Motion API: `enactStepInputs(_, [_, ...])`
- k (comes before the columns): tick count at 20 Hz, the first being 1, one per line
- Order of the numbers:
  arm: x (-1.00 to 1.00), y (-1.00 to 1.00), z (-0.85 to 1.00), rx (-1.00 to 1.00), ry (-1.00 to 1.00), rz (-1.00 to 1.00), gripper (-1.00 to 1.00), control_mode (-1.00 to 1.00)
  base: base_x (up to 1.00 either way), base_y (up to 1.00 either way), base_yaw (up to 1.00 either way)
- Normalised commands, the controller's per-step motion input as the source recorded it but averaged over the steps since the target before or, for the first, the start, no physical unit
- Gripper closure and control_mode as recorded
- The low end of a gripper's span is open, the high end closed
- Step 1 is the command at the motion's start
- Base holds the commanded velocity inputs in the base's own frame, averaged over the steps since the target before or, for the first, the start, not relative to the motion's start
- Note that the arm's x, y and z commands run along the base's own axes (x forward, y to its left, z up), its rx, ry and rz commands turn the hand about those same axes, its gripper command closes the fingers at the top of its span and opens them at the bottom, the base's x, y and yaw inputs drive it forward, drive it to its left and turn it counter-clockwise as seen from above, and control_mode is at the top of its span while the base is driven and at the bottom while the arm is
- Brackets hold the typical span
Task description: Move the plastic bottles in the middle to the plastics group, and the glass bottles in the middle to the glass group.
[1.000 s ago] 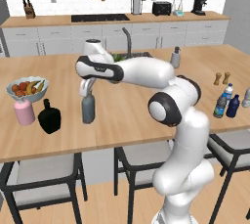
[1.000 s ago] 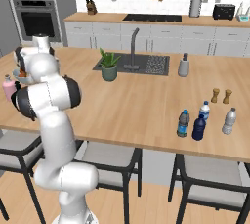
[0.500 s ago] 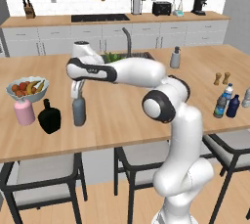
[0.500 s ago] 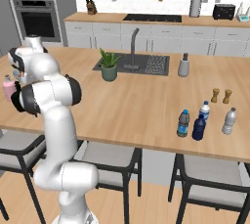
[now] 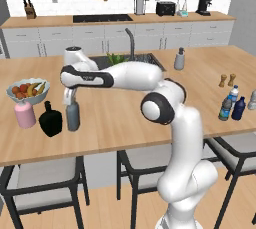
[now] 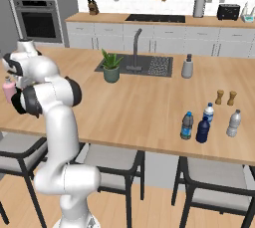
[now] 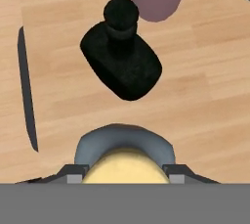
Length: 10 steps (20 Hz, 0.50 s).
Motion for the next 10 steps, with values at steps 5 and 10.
enactStepInputs(5, [0.01,0.18,-0.04,0.00,0.00,0.02,1.00,-1.00,0.00,0.00,0.00])
enactStepInputs(10, [0.04,0.09,-0.45,0.00,0.00,0.00,1.00,-1.00,0.00,0.00,0.00])
